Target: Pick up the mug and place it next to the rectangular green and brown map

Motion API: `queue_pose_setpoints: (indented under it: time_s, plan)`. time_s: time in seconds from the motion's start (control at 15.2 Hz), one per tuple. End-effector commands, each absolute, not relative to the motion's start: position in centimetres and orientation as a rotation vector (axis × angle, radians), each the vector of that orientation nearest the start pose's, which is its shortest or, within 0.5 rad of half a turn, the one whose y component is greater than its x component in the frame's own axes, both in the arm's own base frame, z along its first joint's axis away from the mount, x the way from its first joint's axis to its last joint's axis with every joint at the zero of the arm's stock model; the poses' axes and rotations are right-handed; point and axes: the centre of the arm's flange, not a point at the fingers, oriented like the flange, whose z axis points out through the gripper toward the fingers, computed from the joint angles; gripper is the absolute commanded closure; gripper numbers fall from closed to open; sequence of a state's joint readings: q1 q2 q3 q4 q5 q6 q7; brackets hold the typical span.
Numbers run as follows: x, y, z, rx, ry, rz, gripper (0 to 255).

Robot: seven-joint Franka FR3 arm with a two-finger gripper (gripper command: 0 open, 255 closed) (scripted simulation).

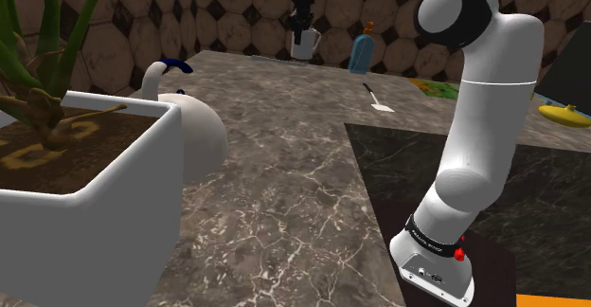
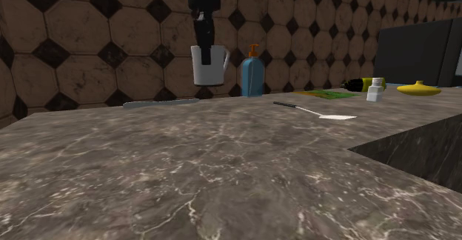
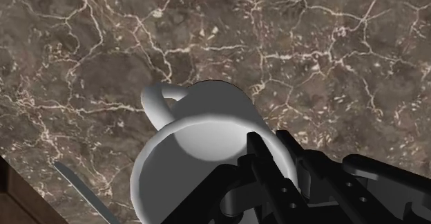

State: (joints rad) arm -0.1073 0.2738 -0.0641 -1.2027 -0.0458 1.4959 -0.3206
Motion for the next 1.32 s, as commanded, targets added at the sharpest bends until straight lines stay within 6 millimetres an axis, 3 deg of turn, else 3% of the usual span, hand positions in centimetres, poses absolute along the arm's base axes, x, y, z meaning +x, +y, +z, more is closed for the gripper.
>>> queue_pose_setpoints:
  time_s: [0.0,1.25]
  plan:
    - [60.4,-12.6,63.4,-3.198,-0.239,-0.007,255]
    - [44.5,-31.5,67.7,-3.198,-0.239,-0.007,255]
